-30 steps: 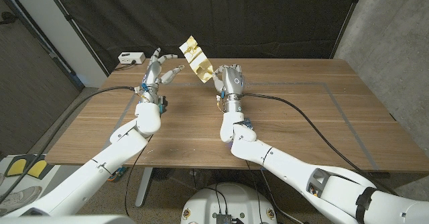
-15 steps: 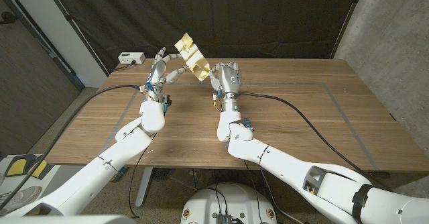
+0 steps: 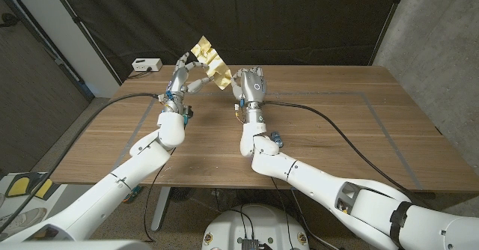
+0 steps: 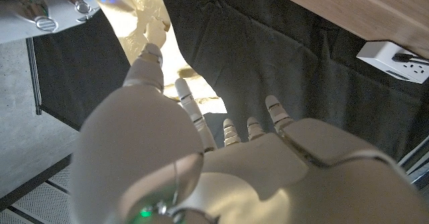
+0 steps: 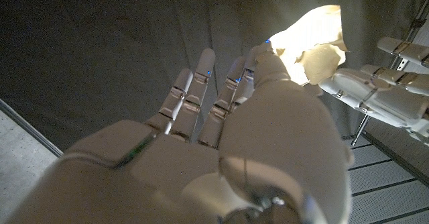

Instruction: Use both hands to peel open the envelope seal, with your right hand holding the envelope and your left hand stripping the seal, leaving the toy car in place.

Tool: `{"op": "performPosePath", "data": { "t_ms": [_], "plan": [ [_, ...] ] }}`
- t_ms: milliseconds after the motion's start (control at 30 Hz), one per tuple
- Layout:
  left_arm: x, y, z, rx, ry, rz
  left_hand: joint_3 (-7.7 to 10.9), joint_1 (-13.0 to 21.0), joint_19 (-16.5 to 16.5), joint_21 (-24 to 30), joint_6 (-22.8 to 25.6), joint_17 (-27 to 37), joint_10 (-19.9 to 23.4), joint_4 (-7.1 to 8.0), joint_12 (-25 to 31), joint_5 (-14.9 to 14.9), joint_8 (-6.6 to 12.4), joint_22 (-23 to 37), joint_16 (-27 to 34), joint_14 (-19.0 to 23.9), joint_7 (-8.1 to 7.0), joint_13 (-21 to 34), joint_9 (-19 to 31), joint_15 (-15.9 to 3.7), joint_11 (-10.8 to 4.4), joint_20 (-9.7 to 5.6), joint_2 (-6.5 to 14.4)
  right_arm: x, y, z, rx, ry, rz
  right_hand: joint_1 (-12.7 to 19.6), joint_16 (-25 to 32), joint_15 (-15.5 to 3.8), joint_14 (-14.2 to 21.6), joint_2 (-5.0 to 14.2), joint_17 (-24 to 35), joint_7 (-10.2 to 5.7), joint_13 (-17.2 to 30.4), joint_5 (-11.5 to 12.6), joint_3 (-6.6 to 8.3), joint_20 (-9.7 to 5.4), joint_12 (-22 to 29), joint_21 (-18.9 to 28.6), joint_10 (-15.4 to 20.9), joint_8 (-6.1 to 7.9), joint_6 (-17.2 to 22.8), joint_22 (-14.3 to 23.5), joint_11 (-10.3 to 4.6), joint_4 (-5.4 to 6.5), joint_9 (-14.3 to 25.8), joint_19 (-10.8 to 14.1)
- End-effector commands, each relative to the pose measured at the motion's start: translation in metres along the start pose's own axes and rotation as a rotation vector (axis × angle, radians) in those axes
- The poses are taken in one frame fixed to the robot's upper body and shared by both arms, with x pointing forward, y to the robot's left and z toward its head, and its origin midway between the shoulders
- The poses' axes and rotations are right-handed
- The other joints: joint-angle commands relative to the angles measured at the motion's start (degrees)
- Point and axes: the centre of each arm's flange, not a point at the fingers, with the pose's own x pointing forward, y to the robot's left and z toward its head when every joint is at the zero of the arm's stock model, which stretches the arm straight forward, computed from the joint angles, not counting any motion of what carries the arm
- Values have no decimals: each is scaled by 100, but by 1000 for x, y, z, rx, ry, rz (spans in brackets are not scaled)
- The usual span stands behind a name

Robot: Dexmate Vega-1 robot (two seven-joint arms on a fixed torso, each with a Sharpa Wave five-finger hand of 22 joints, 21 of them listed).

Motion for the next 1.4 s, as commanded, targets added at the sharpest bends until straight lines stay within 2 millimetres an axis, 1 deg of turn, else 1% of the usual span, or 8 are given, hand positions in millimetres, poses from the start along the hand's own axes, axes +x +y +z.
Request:
{"op": "performPosePath", "data": {
  "t_ms": [33,600,767,1000,1033,1100,1267,1400],
  "plan": [
    [3,-2,1,20,16,-5,30,109,37,23,148,6,46,29,33,-30,64,20,20,-119,7,13,6,-61,-45,-11,33,5,-4,7,13,-20,-30,48,23,-1014,42,6,30,169,22,-24,67,-113,54,57,67,175,402,17,-10,4,453,-40],
    [7,-7,1,0,28,-19,54,199,-8,-7,241,13,60,107,10,-135,-41,39,-2,-231,-17,-2,-170,-79,-110,-42,246,7,-3,10,28,-48,-34,40,31,-1014,64,3,86,166,47,-53,115,-118,68,133,87,185,402,23,-10,11,472,-56],
    [6,-8,3,-22,17,20,94,280,79,19,678,4,312,149,70,-225,-12,47,86,41,-12,-18,-327,-122,-204,-37,473,8,-2,9,29,-45,-26,37,23,-1014,70,-5,103,162,57,-64,135,-116,71,166,89,187,397,26,-10,11,480,-69],
    [3,-6,9,-36,3,50,112,696,474,149,1240,-18,500,-27,80,-361,148,34,93,371,1,-19,-385,-252,-181,-135,436,10,3,8,33,-42,-14,33,18,-1014,78,-10,117,161,65,-72,152,-109,75,196,93,190,396,27,-10,13,486,-63],
    [2,-5,9,-35,0,55,127,770,485,150,1129,-13,460,-41,57,-373,126,31,84,373,20,-17,-356,-222,-152,-114,454,10,3,9,32,-42,-15,31,17,-1014,81,-9,120,160,67,-74,156,-104,76,202,96,189,391,27,-10,14,487,-64],
    [1,-4,10,-38,-6,67,61,860,485,129,201,12,234,24,-52,-447,-180,21,30,319,14,-2,-294,-209,-76,-111,450,11,5,9,32,-39,-12,28,22,-1015,95,-9,130,163,71,-77,164,-98,79,219,100,189,388,27,-10,16,490,-57],
    [-1,-3,11,-16,-13,105,-184,667,208,-32,-1052,38,-218,163,-167,-421,-638,15,-25,73,19,18,-269,-48,109,34,298,14,9,7,27,-31,1,23,32,-1015,118,-16,149,161,78,-84,176,-96,88,242,120,190,383,26,-9,16,495,-60],
    [-2,-1,10,-14,-13,116,-223,623,182,-53,-1259,43,-297,194,-167,-410,-696,18,-22,29,7,26,-241,25,174,50,301,15,11,7,28,-34,0,21,35,-1015,127,-23,161,160,83,-87,183,-93,92,257,128,193,386,26,-9,15,498,-58]
  ]
}}
